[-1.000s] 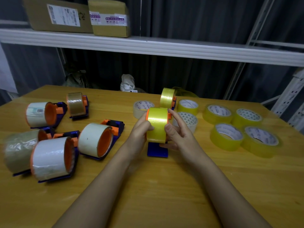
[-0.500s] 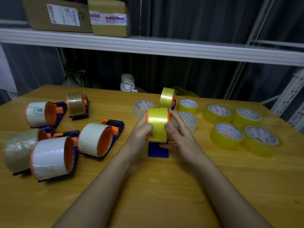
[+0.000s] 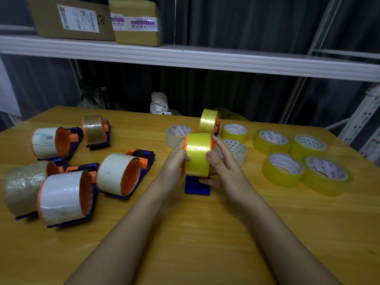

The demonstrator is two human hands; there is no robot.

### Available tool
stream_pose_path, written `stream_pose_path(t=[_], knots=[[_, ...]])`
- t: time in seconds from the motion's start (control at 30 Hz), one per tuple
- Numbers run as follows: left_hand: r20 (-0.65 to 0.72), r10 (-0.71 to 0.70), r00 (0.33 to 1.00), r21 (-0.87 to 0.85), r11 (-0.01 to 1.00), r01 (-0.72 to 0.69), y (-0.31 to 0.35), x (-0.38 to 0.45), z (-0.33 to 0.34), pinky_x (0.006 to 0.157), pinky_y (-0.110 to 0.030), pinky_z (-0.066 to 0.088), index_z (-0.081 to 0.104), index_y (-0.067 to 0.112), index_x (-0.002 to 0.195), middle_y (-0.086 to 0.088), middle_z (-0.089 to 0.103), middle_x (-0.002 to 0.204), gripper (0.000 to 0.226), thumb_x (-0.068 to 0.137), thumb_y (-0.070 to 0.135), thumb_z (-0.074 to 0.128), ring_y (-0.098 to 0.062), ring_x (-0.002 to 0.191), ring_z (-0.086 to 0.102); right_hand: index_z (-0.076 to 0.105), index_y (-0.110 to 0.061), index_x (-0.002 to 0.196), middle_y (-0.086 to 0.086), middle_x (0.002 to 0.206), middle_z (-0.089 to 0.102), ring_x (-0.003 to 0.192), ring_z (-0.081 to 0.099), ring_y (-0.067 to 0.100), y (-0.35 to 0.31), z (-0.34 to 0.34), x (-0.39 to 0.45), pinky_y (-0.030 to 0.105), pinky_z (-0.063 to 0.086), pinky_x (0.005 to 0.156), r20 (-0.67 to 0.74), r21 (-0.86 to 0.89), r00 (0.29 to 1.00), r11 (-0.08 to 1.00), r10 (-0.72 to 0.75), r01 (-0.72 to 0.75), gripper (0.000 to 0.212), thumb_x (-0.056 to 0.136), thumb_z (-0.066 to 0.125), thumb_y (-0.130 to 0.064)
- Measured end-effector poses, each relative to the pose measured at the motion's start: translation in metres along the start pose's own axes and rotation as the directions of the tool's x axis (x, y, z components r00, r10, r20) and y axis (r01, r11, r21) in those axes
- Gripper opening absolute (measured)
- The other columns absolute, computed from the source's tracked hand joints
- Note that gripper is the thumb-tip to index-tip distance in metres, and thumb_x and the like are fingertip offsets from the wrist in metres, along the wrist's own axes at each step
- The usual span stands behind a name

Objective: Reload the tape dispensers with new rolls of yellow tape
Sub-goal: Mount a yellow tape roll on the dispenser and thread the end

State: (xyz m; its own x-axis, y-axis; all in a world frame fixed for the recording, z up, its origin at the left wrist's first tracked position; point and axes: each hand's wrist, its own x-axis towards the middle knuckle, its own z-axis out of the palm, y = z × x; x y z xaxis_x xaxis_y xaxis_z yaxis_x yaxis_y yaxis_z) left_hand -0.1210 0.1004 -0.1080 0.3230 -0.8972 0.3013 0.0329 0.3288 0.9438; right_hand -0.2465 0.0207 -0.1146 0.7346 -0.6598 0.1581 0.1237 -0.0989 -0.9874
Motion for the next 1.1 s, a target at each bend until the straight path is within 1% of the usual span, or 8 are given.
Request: stream_pose_path(t=[0.33, 0.6, 0.7, 0.8, 0.87, 0.9, 1.0, 1.1], knots=[[0.028, 0.016, 0.999, -0.061, 0.998, -0.014, 0.003, 0.000, 0.002, 0.069, -0.018, 0.051, 0.053, 0.017, 0.111, -0.004, 0.062, 0.100, 0.041, 0.076, 0.022, 0.033, -0.003, 0.084, 0.065, 0.028, -0.038, 0.145, -0.009, 0.111, 0.065, 0.102, 0.068, 0.019, -0.002, 0.003, -0.001, 0.034, 0.059, 0.073, -0.007, 0.035, 1.000, 0.999, 0.001, 0.000, 0.070, 0.081, 0.055, -0.045], [0.019, 0.023, 1.000, 0.068, 0.997, -0.025, 0.001, -0.001, -0.001, 0.080, -0.032, 0.050, 0.054, 0.015, 0.122, -0.008, 0.062, 0.108, 0.053, 0.071, 0.013, 0.042, -0.022, 0.101, 0.059, 0.029, -0.040, 0.144, -0.007, 0.119, 0.063, 0.105, 0.067, 0.021, -0.002, 0.003, -0.002, 0.031, 0.059, 0.074, -0.015, 0.038, 0.999, 0.999, -0.035, 0.035, 0.069, 0.081, 0.055, -0.046], [0.056, 0.025, 0.998, 0.077, 0.997, -0.029, 0.003, -0.001, -0.001, 0.080, -0.027, 0.050, 0.053, 0.020, 0.120, -0.011, 0.060, 0.112, 0.056, 0.064, 0.025, 0.051, -0.020, 0.102, 0.059, 0.028, -0.038, 0.148, -0.011, 0.125, 0.060, 0.113, 0.063, 0.016, 0.001, 0.001, -0.001, 0.034, 0.057, 0.085, -0.014, 0.010, 0.998, 0.998, -0.059, 0.059, 0.071, 0.082, 0.052, -0.050], [0.112, -0.002, 0.994, 0.157, 0.987, -0.015, 0.005, -0.003, 0.003, 0.077, -0.017, 0.050, 0.049, 0.023, 0.121, -0.006, 0.060, 0.110, 0.050, 0.073, 0.011, 0.052, -0.008, 0.096, 0.061, 0.037, -0.040, 0.144, -0.016, 0.126, 0.056, 0.119, 0.056, 0.008, 0.005, -0.004, 0.000, 0.038, 0.050, 0.100, -0.106, -0.122, 0.983, 0.983, -0.151, 0.138, 0.064, 0.085, 0.053, -0.058], [0.133, -0.022, 0.991, 0.187, 0.982, -0.004, 0.005, -0.004, 0.006, 0.077, -0.013, 0.048, 0.046, 0.029, 0.118, 0.004, 0.061, 0.107, 0.043, 0.084, 0.003, 0.055, 0.003, 0.092, 0.062, 0.052, -0.039, 0.132, -0.012, 0.121, 0.056, 0.116, 0.056, 0.011, 0.005, -0.008, 0.000, 0.035, 0.050, 0.098, -0.228, -0.313, 0.906, 0.908, -0.358, 0.280, 0.048, 0.087, 0.061, -0.052], [0.137, -0.034, 0.990, 0.219, 0.976, 0.003, 0.005, -0.005, 0.007, 0.078, -0.012, 0.048, 0.045, 0.032, 0.116, 0.009, 0.060, 0.108, 0.043, 0.089, 0.000, 0.055, 0.007, 0.093, 0.062, 0.059, -0.035, 0.124, -0.011, 0.118, 0.055, 0.113, 0.055, 0.013, 0.003, -0.011, 0.000, 0.031, 0.049, 0.096, -0.246, -0.468, 0.821, 0.805, -0.514, 0.364, 0.038, 0.087, 0.063, -0.045], [0.141, -0.024, 0.990, 0.320, 0.947, -0.022, 0.002, -0.006, 0.009, 0.089, -0.017, 0.048, 0.045, 0.034, 0.120, 0.013, 0.061, 0.113, 0.039, 0.095, 0.006, 0.053, 0.000, 0.106, 0.060, 0.073, -0.018, 0.103, -0.002, 0.102, 0.060, 0.098, 0.053, 0.017, -0.001, -0.019, 0.001, 0.021, 0.042, 0.087, -0.052, -0.757, 0.591, 0.418, -0.805, 0.503, 0.018, 0.087, 0.065, -0.024], [0.122, -0.022, 0.992, 0.433, 0.901, -0.033, -0.002, -0.007, 0.008, 0.088, -0.032, 0.051, 0.047, 0.032, 0.119, 0.001, 0.062, 0.108, 0.028, 0.093, 0.024, 0.055, -0.016, 0.101, 0.060, 0.075, -0.014, 0.099, 0.002, 0.098, 0.066, 0.094, 0.054, 0.017, -0.002, -0.018, 0.003, 0.023, 0.043, 0.082, 0.093, -0.774, 0.602, 0.323, -0.793, 0.544, 0.017, 0.087, 0.065, -0.020]])
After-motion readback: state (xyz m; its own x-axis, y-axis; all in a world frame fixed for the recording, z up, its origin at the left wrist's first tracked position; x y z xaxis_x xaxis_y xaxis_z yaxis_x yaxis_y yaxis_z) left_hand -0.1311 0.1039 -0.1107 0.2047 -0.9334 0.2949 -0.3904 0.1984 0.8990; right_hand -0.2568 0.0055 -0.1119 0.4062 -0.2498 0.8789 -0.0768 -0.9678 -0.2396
